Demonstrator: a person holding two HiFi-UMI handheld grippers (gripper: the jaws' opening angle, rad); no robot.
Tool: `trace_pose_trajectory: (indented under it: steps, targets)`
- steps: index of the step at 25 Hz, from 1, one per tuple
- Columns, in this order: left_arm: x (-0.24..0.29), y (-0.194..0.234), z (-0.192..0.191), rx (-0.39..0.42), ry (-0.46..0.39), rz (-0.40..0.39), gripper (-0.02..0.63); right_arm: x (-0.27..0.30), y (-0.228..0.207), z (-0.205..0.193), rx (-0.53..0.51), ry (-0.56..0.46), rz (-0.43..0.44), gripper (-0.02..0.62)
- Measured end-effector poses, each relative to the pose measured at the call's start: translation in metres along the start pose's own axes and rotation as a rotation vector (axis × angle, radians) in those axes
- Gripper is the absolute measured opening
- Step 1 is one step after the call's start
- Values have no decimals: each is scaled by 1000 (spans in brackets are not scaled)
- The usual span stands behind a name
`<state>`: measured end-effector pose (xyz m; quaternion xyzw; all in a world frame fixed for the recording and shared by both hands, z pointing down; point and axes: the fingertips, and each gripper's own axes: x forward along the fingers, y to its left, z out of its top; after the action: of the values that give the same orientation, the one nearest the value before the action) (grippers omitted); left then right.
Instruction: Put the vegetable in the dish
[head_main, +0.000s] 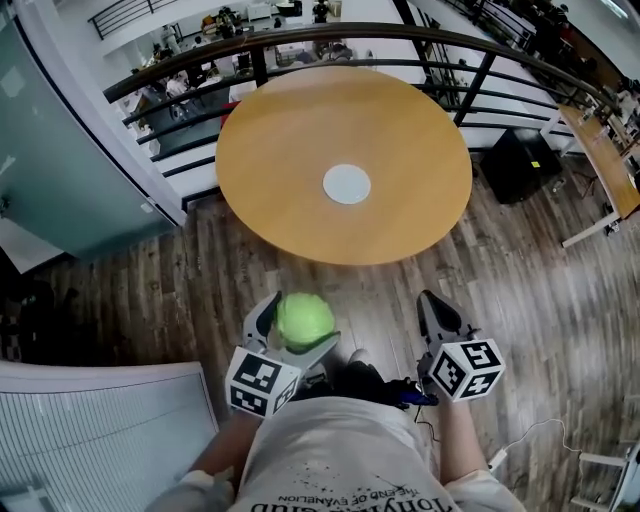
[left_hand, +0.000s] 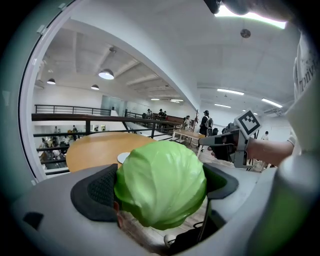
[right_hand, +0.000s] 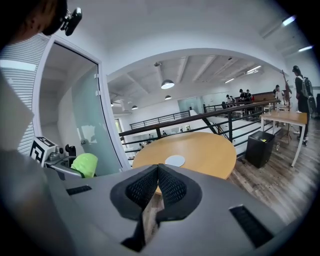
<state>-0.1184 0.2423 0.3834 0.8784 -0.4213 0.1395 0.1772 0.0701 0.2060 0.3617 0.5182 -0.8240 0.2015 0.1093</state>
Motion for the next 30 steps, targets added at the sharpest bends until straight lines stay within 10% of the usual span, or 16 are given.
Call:
trace_pose_trajectory:
  steps: [11, 30]
  targets:
    - [24, 15, 0, 2, 5, -15, 506, 20, -22, -9, 41, -13, -2, 25]
    - [184, 92, 87, -7, 7, 74, 506, 168, -147, 88, -21, -6, 107, 25]
